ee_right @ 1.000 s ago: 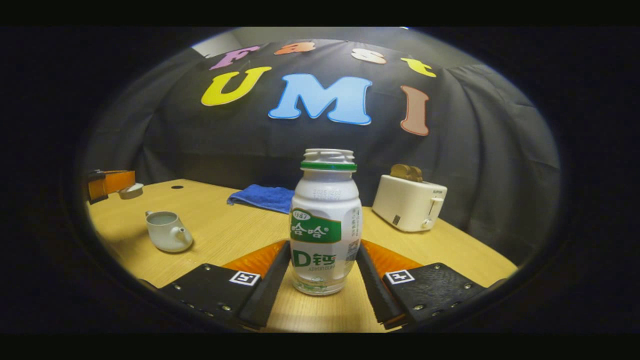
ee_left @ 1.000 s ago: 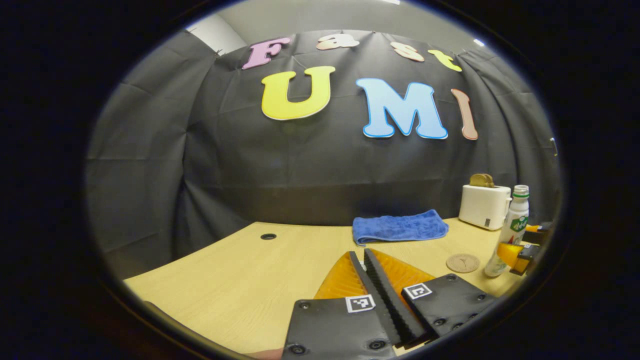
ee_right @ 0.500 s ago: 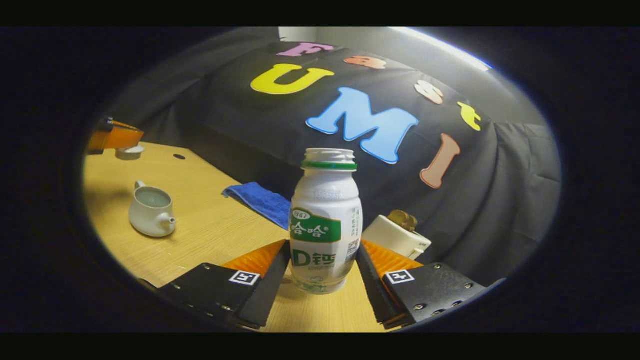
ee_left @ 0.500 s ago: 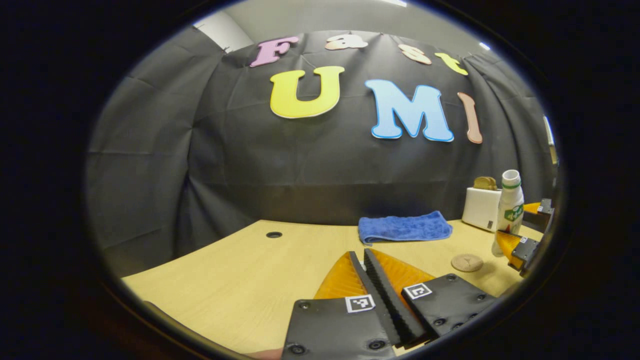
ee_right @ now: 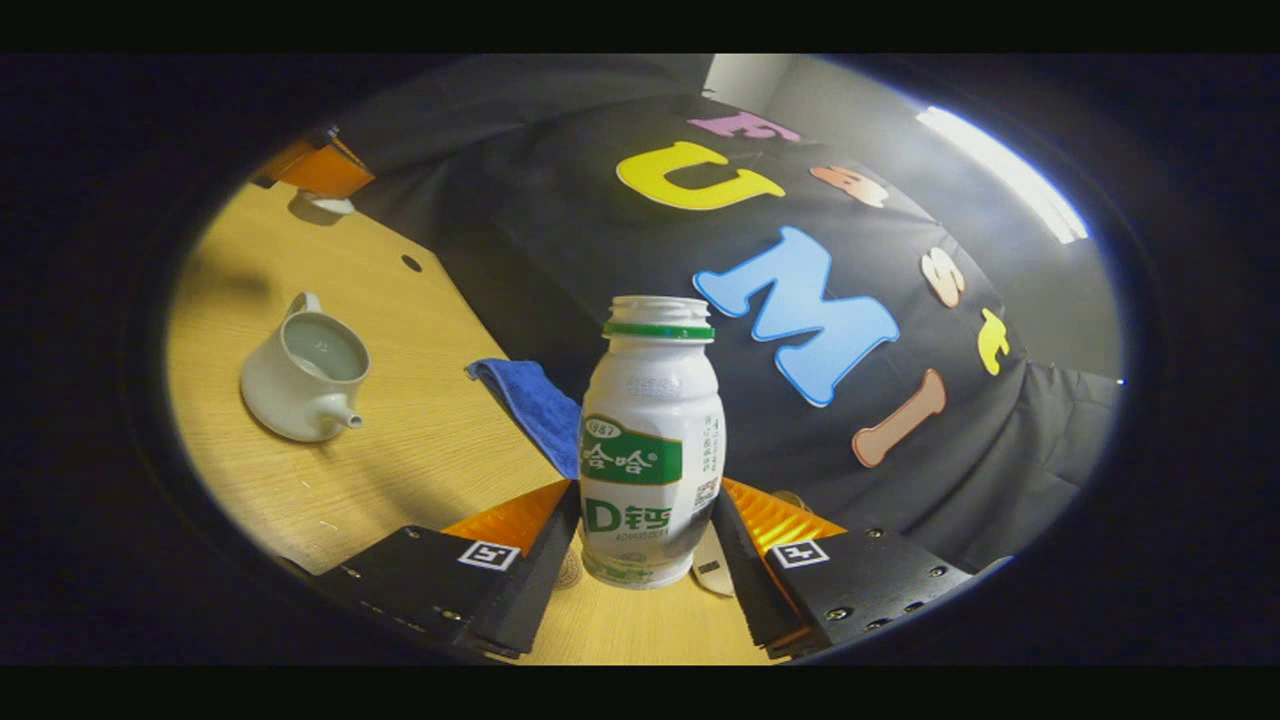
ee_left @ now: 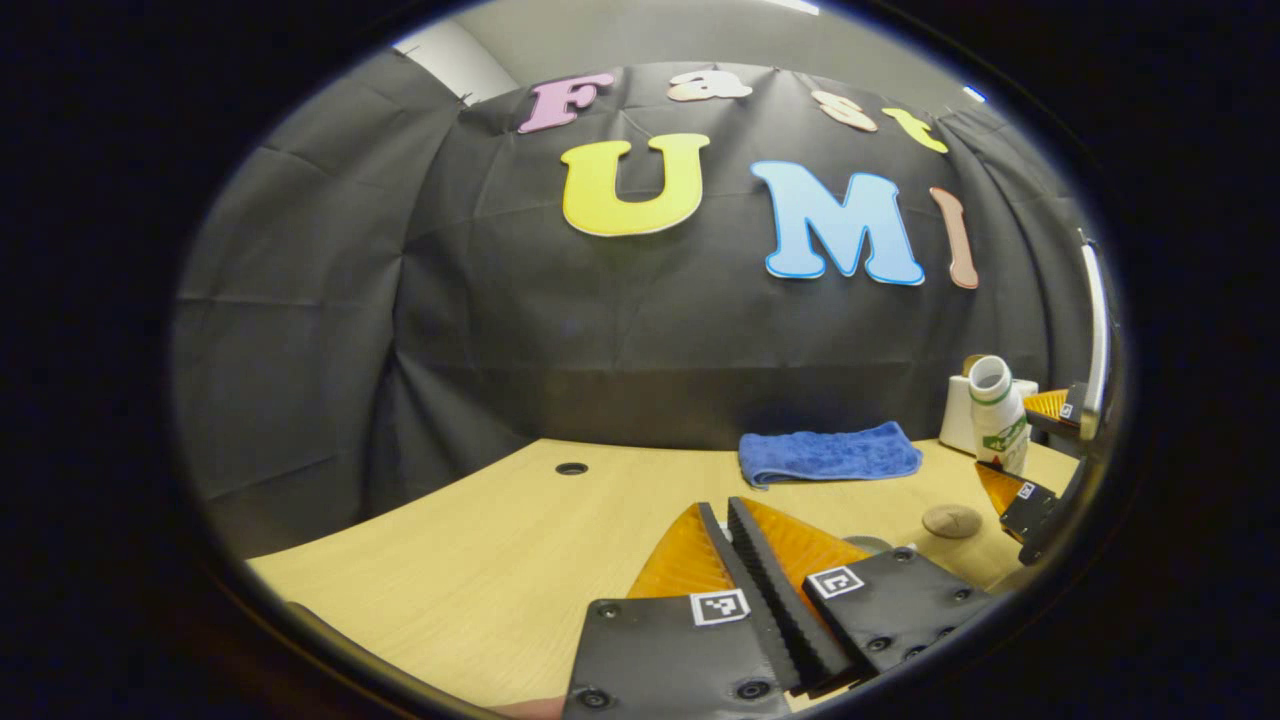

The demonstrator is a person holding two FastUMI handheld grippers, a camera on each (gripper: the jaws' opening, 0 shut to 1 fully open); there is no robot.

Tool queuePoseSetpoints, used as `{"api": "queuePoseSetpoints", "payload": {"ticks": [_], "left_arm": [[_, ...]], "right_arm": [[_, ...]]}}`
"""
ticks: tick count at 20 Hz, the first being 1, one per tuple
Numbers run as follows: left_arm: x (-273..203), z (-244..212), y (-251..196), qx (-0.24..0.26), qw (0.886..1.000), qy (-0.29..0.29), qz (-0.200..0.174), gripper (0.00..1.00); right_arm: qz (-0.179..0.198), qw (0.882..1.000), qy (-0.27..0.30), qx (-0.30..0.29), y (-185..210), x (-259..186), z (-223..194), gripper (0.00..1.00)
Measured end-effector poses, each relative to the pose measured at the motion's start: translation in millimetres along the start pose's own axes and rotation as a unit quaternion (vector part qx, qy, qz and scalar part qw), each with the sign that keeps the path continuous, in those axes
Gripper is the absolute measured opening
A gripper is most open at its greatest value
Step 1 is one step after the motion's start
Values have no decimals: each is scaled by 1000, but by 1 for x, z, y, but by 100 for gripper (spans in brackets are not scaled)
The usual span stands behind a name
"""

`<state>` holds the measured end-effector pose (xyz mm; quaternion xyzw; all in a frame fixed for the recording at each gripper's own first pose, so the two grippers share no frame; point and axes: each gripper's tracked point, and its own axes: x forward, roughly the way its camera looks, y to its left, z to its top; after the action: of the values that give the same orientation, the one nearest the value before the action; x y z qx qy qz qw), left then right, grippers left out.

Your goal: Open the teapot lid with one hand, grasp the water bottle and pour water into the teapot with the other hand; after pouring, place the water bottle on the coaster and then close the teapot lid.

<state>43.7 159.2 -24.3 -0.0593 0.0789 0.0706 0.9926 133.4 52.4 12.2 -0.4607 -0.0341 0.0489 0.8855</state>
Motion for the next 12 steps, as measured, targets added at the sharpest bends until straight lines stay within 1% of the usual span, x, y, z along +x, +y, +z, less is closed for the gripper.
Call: {"api": "queuePoseSetpoints", "payload": {"ticks": [1, 2, 3, 4, 5, 6, 12], "left_arm": [[-1, -1, 1, -1, 1000, 0, 2, 9], [-1, 0, 1, -1, 1000, 0, 3, 9], [-1, 0, 2, -2, 1000, 0, 5, 9], [-2, 1, 3, -3, 1000, 1, 6, 9], [-2, 0, 4, -3, 1000, 1, 7, 9], [-2, 1, 4, -3, 1000, 2, 9, 9], [-5, 1, 5, -5, 1000, 4, 13, 9]], "right_arm": [[1, 1000, -6, -23, 2, -1, 2, 77], [4, 999, -13, -41, 4, -3, 6, 74], [8, 998, -18, -56, 9, -1, 9, 76], [13, 997, -22, -68, 16, 6, 11, 74], [16, 996, -26, -82, 19, 7, 13, 76], [20, 995, -29, -96, 22, 7, 14, 76], [41, 983, -44, -176, 39, 10, 16, 76]]}}
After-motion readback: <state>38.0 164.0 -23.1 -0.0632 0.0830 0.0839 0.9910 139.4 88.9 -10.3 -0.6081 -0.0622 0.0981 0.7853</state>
